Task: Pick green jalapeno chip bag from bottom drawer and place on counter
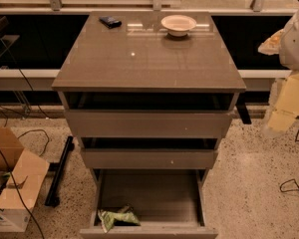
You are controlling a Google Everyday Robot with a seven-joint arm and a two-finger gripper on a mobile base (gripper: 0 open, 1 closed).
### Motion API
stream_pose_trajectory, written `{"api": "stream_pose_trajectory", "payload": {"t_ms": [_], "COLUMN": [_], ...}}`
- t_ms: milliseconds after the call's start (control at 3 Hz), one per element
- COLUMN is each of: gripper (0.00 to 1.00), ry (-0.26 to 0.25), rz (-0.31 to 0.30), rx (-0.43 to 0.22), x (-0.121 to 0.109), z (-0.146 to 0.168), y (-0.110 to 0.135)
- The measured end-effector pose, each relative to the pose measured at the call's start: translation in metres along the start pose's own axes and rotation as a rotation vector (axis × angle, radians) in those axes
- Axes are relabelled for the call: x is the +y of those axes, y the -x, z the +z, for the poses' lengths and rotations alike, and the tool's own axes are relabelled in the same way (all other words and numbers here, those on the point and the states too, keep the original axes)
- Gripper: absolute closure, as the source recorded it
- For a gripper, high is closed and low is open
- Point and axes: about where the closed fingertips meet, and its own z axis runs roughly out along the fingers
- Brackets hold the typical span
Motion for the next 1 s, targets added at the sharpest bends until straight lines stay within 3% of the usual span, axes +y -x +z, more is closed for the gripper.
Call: {"api": "stream_pose_trajectory", "payload": {"t_ms": [333, 667, 1000], "gripper": [0.00, 0.00, 0.00], "ry": [0.000, 0.012, 0.038], "rz": [0.000, 0.001, 0.021], "rx": [0.000, -0.044, -0.133], "x": [0.000, 0.007, 0.022], "z": [0.000, 0.014, 0.046], "y": [0.000, 0.005, 0.009]}}
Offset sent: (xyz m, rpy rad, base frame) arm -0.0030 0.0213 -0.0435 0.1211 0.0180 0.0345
